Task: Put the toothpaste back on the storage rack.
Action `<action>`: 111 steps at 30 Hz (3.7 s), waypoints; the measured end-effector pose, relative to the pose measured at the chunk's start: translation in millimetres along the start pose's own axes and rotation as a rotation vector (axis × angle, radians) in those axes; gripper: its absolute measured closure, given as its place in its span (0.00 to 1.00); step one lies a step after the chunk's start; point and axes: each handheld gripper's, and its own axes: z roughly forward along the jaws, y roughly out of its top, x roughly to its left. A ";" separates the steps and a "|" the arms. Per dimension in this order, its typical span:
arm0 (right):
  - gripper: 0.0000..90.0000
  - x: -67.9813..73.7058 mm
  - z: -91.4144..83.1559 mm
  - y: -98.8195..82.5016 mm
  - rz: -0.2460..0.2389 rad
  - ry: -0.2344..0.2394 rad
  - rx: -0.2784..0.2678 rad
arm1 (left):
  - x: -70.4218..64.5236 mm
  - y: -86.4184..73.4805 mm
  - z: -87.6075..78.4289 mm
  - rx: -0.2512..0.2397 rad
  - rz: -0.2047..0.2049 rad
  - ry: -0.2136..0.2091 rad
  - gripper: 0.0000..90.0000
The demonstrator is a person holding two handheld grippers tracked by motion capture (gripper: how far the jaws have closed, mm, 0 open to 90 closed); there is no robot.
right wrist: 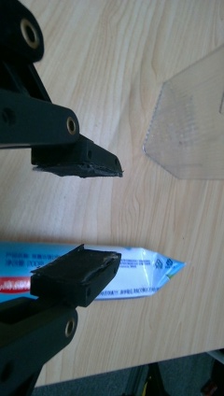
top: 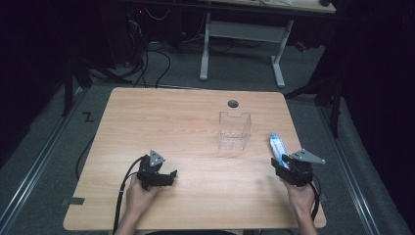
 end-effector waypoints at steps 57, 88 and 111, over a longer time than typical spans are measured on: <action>0.52 -55.4 92.1 31.1 0.125 -0.027 0.299 | -0.5 -0.1 -0.1 0.000 -0.002 0.004 0.18; 0.56 -46.6 120.4 48.6 0.071 -0.061 0.411 | -0.8 -0.1 -0.1 0.000 -0.004 0.006 0.18; 0.78 -43.3 104.8 55.1 0.075 0.020 0.369 | -0.7 -0.1 -0.1 0.000 -0.004 0.006 0.18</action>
